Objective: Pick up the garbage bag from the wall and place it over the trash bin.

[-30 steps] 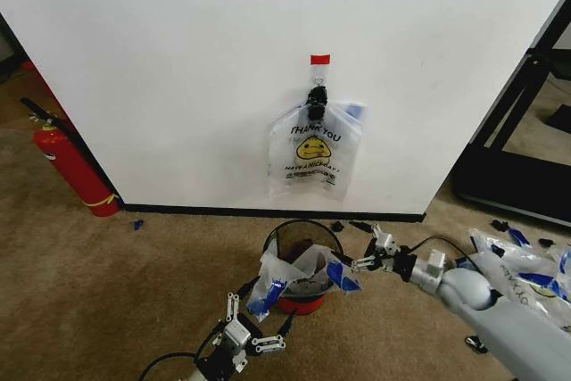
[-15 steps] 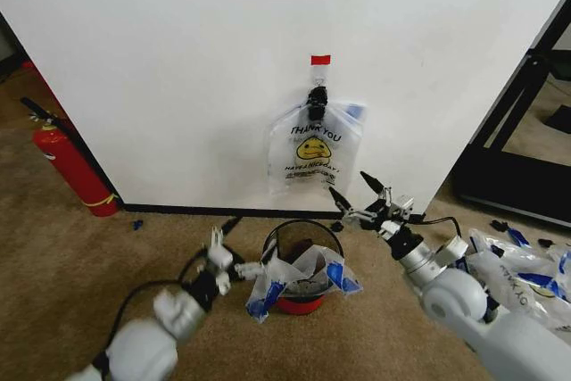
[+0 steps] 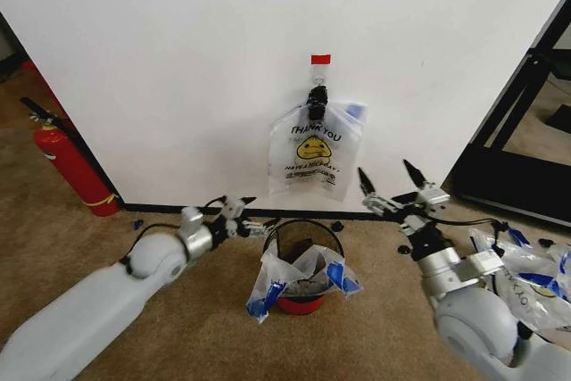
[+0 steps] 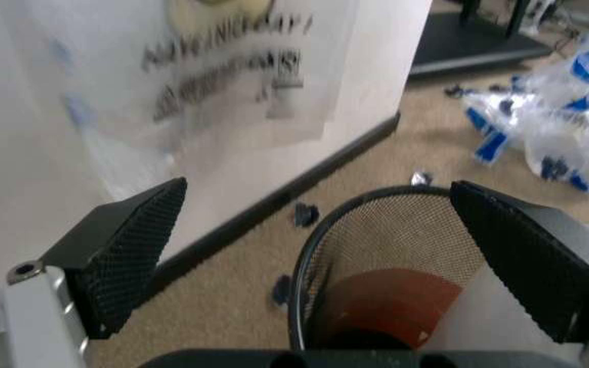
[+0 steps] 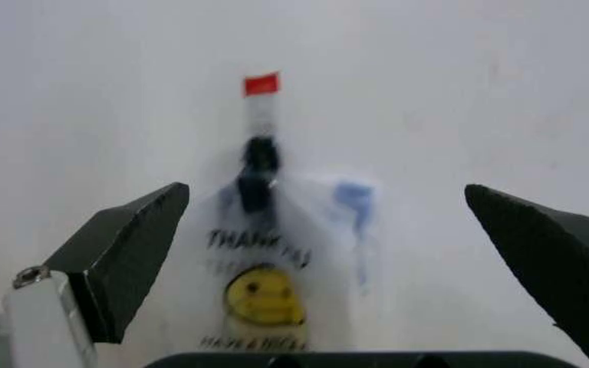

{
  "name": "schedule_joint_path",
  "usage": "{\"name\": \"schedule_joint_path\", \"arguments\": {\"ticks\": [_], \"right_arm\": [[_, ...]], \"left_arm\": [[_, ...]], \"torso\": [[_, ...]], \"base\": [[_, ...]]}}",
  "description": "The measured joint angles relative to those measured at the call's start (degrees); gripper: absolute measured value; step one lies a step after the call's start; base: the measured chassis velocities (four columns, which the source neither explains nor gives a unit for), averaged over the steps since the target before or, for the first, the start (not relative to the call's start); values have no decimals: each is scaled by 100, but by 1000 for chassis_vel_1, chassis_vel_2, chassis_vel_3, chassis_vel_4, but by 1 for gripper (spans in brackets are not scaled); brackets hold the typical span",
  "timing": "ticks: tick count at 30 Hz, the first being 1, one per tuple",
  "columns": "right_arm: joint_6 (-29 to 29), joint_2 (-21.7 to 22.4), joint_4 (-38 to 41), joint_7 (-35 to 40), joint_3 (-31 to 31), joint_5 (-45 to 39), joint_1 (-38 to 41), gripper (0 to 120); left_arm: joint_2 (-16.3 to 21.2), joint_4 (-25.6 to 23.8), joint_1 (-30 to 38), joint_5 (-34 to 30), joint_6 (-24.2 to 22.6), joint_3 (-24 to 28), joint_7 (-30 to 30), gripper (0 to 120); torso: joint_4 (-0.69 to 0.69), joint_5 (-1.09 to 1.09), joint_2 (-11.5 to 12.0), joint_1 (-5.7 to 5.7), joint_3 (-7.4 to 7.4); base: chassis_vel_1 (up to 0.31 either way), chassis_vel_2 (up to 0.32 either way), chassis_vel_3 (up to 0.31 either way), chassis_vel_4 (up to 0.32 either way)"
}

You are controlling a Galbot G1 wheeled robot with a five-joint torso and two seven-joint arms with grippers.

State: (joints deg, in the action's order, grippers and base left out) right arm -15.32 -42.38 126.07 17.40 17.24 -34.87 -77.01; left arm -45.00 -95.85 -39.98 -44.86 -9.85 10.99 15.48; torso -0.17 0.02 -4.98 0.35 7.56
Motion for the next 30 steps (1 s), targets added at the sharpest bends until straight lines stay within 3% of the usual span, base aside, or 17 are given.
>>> {"name": "schedule_joint_path", "arguments": {"ticks": [2,7,8,16,18,20,27,30], "right_arm": [[-10,-14,-27,-33,91,-10,-31,100],[-66,-16,-279,-597,1147,-536,-124,100],[-66,-16,-279,-597,1147,-536,-124,100],[-110,-213,-246,-717,1020,-299,-304,100],[-110,-226,-245,-718,994,-274,-305,100],[-113,-269,-245,-718,907,-200,-305,100],[-140,-314,-246,-719,819,-96,-394,100],[-154,-309,-246,-721,816,-65,-434,100]], "left_arm": [[-63,80,94,9,-58,94,-23,100],[-719,836,922,208,-1016,935,-679,100],[-719,836,922,208,-1016,935,-679,100],[-1235,1235,1776,297,-2643,1573,-1114,100],[-1274,1235,1834,297,-2766,1620,-1159,100],[-1453,1298,2046,353,-3186,1791,-1387,100],[-1891,1718,2367,622,-3307,2090,-1560,100],[-1959,1856,2406,782,-3304,2146,-1412,92]], "torso": [[0,-2,0,0,0],[4,-1,0,0,0],[4,-1,0,0,0],[5,0,0,0,0],[5,0,0,0,0],[5,-1,0,0,1],[2,-1,0,0,0],[3,-2,0,0,0]], "base": [[0,0,0,0],[0,0,0,0],[0,0,0,0],[0,0,0,0],[0,0,0,0],[0,0,0,0],[0,0,0,0],[0,0,0,0]]}}
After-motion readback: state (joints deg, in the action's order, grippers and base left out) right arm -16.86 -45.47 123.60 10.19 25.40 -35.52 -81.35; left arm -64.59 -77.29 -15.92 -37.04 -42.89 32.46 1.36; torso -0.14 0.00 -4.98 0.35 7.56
